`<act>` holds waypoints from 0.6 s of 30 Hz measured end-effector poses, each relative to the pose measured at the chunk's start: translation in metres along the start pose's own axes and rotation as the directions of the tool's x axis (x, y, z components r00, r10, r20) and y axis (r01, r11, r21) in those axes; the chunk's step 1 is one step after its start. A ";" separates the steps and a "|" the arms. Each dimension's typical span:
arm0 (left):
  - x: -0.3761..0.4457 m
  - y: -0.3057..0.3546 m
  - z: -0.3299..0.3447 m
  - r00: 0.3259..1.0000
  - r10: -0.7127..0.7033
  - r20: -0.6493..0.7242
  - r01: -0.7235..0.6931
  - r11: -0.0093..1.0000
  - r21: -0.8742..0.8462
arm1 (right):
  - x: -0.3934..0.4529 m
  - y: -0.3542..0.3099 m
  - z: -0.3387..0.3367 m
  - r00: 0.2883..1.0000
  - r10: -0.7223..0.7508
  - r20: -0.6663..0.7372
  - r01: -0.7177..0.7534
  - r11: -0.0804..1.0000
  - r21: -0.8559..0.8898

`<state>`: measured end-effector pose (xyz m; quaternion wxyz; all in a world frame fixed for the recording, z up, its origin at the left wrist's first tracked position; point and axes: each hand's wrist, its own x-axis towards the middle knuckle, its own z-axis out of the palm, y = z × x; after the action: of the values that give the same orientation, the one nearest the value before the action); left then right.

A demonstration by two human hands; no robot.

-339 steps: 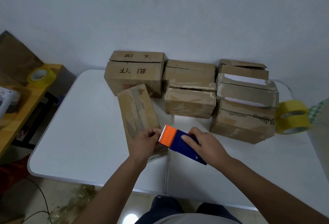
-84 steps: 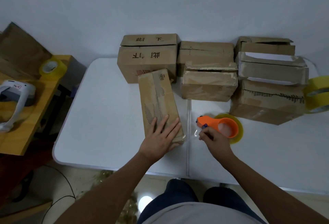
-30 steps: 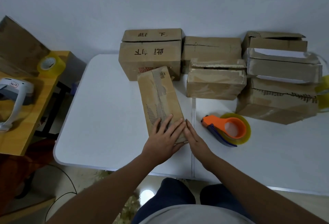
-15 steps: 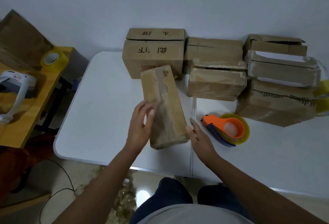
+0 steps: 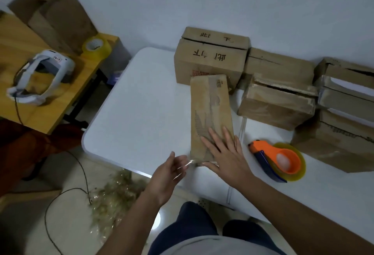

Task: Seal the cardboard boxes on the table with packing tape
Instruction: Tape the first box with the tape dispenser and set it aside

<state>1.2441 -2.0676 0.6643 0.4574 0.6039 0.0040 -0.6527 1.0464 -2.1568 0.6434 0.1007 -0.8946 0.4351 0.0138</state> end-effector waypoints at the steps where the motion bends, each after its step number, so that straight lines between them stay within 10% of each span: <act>1: -0.001 0.001 -0.001 1.000 0.028 0.006 -0.028 0.999 0.021 | -0.002 -0.003 0.001 1.000 0.013 -0.013 -0.014 1.000 -0.003; 18: 0.000 0.001 -0.006 0.975 0.222 0.027 -0.224 0.958 0.177 | 0.000 -0.020 0.004 0.984 0.159 -0.081 -0.153 0.985 0.074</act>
<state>1.2490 -2.0646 0.6630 0.4719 0.6368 -0.1245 -0.5969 1.0618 -2.1442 0.6428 0.1104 -0.8537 0.5080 -0.0317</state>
